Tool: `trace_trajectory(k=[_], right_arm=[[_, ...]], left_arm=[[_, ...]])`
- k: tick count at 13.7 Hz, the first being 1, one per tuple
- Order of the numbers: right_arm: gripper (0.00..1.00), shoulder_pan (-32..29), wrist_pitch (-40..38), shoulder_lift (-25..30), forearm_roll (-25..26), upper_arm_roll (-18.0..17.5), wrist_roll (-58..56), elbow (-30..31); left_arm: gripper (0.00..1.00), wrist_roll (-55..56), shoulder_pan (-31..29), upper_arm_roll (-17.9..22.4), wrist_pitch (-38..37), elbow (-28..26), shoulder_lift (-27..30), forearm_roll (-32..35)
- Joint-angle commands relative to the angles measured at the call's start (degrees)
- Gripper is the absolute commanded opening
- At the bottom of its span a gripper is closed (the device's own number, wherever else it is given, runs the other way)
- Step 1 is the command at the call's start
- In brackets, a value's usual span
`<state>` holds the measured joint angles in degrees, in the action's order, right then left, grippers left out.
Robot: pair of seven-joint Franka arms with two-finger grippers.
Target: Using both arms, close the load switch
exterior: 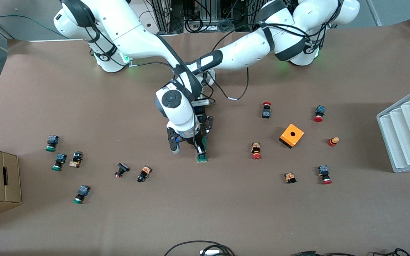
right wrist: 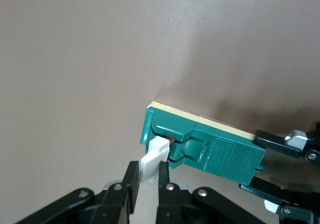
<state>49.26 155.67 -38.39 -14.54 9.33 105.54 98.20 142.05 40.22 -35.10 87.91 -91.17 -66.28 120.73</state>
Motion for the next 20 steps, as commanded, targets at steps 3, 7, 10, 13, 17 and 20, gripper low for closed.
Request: trace_trajectory(k=[3,7,10,13,17,20], right_arm=[[0.22,-0.57,2.01,-7.57,-1.02,2.53,-1.13,-7.23],[0.28,-0.66,2.01,-9.07,-1.28,2.97,-1.04,-9.25],[0.28,-0.57,2.01,-9.77,-1.37,3.5,-1.04,-9.52],[0.28,-0.66,1.92,-9.69,-1.37,3.59,-1.04,-9.43],[0.45,-2.76,-8.86,-7.06,-1.46,3.59,-1.3,-13.36],[0.88,-6.27,-15.11,-1.62,-1.98,2.98,-2.0,-14.17]], left_arm=[[0.51,-0.28,0.65,0.12,-0.29,1.52,-0.87,0.47],[0.51,-0.37,0.74,0.12,-0.29,1.52,-0.87,0.47],[0.51,-0.28,0.74,0.12,-0.29,1.52,-0.87,0.47],[0.51,-0.37,0.74,0.12,-0.29,1.52,-0.87,0.47],[0.51,-0.19,0.74,0.12,-0.29,1.52,-0.87,0.38],[0.51,-0.19,0.74,0.12,-0.37,1.52,-0.87,0.38]])
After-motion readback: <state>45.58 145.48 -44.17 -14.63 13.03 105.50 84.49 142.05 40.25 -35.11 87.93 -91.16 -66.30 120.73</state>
